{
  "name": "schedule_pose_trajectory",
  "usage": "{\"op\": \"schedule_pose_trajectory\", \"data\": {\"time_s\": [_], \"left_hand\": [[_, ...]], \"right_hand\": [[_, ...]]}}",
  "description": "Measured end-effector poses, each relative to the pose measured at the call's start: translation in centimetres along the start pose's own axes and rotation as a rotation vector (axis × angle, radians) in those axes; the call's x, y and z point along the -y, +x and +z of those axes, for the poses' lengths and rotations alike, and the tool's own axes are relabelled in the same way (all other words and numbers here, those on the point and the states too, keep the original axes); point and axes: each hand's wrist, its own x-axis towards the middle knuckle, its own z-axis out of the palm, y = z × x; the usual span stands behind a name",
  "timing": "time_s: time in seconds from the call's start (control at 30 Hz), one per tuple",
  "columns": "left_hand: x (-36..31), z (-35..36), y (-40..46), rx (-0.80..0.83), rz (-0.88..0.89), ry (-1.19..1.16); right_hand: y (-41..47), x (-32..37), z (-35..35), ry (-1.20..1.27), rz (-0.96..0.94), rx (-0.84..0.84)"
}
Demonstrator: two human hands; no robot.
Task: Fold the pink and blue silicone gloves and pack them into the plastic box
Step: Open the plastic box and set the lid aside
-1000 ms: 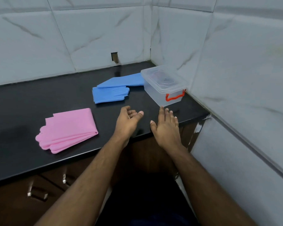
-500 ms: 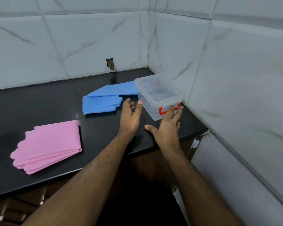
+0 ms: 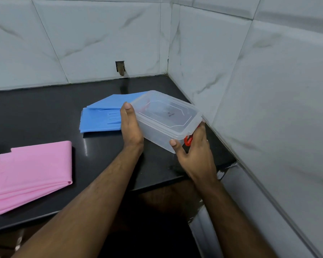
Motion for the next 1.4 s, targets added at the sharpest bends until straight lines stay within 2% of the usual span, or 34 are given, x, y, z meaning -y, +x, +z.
{"op": "schedule_pose_trajectory", "data": {"time_s": [0.17, 0.4, 0.57, 0.73, 0.93, 1.07, 1.27, 1.4], "left_hand": [[-0.1, 0.0, 0.0, -0.020, 0.008, 0.042], [-0.1, -0.9, -1.0, -0.043, 0.056, 0.084], [-0.8, -3.4, -3.6, -0.133, 0.102, 0.092], [-2.2, -6.6, -6.4, -0.200, 0.165, 0.117], [-3.6, -10.4, -9.1, -0.359, 0.375, 0.185], [-4.2, -12.7, -8.9, -0.298, 0.305, 0.208], [-5.1, -13.7, -8.8, -0.188, 0.211, 0.204], [-5.2, -13.6, -8.7, -0.132, 0.180, 0.153]], "right_hand": [[-0.3, 0.1, 0.1, 0.069, -0.013, -0.099], [-0.1, -0.8, 0.7, 0.022, -0.023, -0.183], [-0.4, -0.7, 0.4, 0.022, -0.075, -0.128], [-1.5, 0.9, 1.2, 0.057, -0.076, 0.024], [-3.4, 4.1, 3.6, 0.154, -0.123, 0.137], [-3.8, 5.8, 4.7, 0.208, -0.117, 0.159], [-4.4, 7.0, 5.7, 0.382, -0.027, -0.097], [-4.0, 7.8, 6.7, 0.485, 0.082, -0.067]]}}
